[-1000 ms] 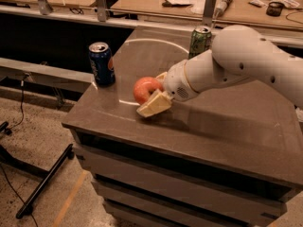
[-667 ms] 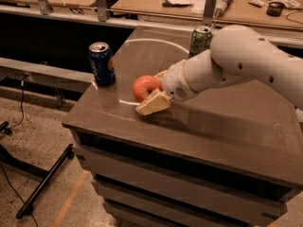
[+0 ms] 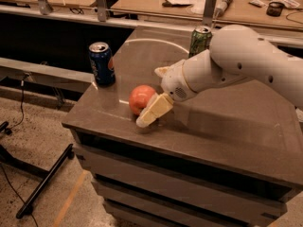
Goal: Move apple near pepsi can
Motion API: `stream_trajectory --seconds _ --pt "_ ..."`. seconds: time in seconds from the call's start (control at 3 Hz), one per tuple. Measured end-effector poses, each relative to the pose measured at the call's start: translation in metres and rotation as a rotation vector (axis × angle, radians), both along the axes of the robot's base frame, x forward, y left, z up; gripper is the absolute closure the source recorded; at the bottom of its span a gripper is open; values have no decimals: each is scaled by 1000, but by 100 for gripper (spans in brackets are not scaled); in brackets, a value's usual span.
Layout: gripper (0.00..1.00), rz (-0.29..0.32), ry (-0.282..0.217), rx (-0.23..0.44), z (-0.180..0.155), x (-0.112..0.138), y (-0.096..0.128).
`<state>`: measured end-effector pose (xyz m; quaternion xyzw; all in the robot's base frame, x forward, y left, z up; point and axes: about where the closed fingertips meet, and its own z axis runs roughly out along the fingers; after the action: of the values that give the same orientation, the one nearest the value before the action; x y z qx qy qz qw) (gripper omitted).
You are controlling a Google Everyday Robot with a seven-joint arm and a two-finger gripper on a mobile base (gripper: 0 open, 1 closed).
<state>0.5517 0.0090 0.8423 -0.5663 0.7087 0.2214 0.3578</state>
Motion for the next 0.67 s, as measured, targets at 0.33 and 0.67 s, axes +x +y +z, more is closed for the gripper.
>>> stream_trajectory --seconds 0.33,0.67 --pt "15 3 0 -1 0 -1 2" --pt "44 7 0 -1 0 -2 4"
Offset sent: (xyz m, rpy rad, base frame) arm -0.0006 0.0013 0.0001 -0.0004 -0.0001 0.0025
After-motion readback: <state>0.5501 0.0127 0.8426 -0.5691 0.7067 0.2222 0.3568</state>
